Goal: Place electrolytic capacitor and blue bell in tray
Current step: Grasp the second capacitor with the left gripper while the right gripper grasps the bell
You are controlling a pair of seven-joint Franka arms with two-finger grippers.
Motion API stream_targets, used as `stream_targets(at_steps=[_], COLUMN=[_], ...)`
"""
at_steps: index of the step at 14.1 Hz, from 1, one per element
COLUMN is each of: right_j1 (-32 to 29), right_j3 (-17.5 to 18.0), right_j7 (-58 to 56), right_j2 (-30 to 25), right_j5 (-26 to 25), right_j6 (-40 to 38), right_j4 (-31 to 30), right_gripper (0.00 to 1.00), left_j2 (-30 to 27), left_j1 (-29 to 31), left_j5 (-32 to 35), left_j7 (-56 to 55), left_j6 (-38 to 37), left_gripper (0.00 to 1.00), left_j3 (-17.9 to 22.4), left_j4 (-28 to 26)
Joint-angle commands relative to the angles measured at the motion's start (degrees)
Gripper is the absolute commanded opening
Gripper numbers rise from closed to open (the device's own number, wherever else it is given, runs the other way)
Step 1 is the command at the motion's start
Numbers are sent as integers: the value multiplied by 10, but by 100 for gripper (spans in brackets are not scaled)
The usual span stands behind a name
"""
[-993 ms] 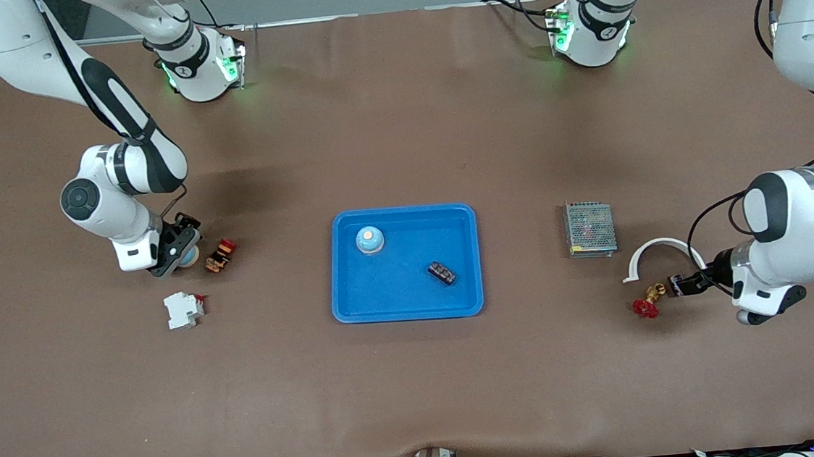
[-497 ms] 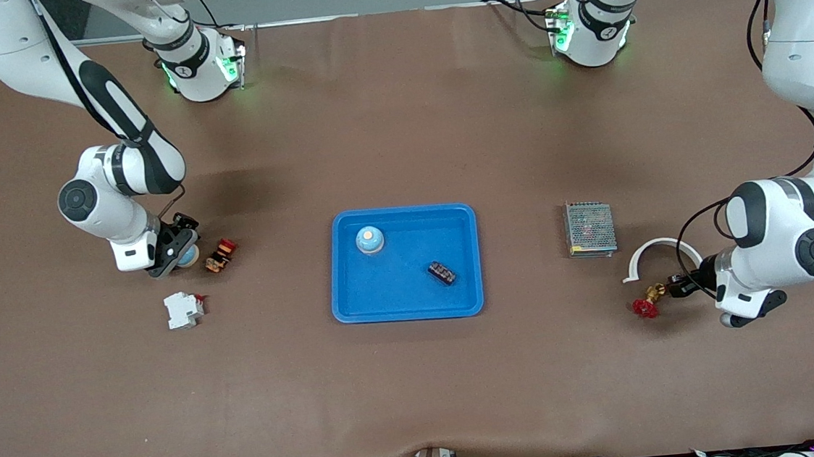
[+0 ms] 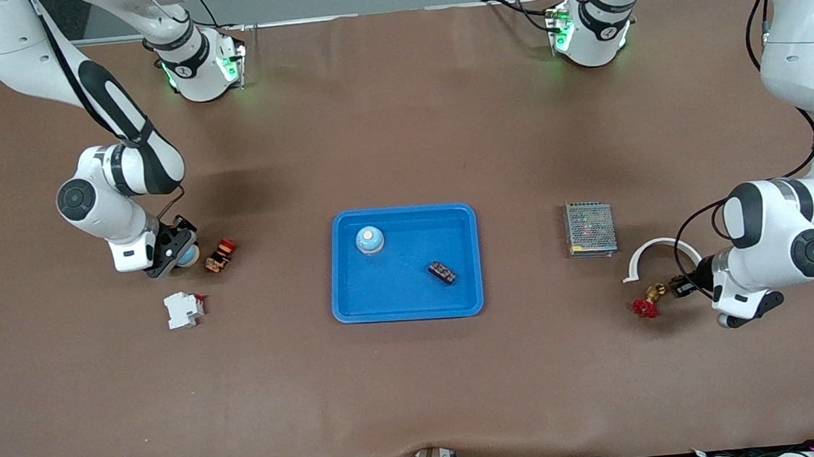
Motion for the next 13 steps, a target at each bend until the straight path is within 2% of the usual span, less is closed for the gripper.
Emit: stream_targets(at_steps=[1,2,8,13], right_j1=[-11,-10,-7,-6], right_j3=[12,12,15,20], right_j7=[-5,-5,1,1], right_j2=[5,5,-5,-22], right_j5=[-1,-1,5,5], right_j6=[1,1,-20,-174], right_j4=[-5,-4,14,96], right_gripper=[42,39,38,38], left_j2=[-36,-42,-92,-96], left_j1=[-8,-20,-82,-149], left_j5=[14,13,13,12], left_j7=[-5,-6,-58,-174], left_j6=[-29,-29,-49,-54], left_gripper=[0,0,0,0], left_j3=[-6,-6,-6,-7], left_j4=[0,1,1,-1])
